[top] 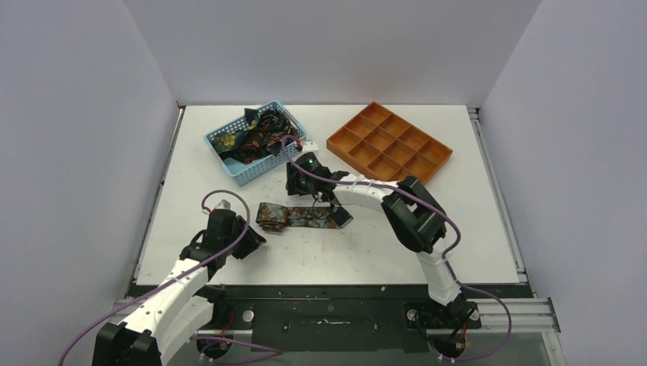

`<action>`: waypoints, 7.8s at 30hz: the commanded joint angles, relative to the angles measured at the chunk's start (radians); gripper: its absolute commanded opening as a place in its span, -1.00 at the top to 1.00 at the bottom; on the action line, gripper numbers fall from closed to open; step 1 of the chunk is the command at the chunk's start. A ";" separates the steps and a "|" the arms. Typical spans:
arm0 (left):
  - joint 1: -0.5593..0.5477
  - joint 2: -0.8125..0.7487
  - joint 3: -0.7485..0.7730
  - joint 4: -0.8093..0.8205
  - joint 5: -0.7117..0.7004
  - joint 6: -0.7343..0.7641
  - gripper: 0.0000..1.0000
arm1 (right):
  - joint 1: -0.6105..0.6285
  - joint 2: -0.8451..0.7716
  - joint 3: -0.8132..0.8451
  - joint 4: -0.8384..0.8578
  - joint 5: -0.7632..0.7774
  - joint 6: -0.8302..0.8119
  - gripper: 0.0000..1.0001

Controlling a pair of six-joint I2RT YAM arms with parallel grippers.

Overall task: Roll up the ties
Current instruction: Roll the tie at the center of the board.

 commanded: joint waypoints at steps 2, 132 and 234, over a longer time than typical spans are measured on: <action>0.006 0.034 -0.024 0.184 0.040 -0.065 0.45 | 0.010 0.132 0.197 -0.075 -0.058 -0.077 0.06; 0.302 0.400 0.228 0.477 0.365 0.056 -0.73 | 0.174 -0.541 -0.643 0.042 0.274 0.059 -0.07; 0.268 0.083 -0.038 0.331 0.347 0.001 -0.83 | 0.055 -0.283 -0.540 0.412 -0.420 0.160 -0.07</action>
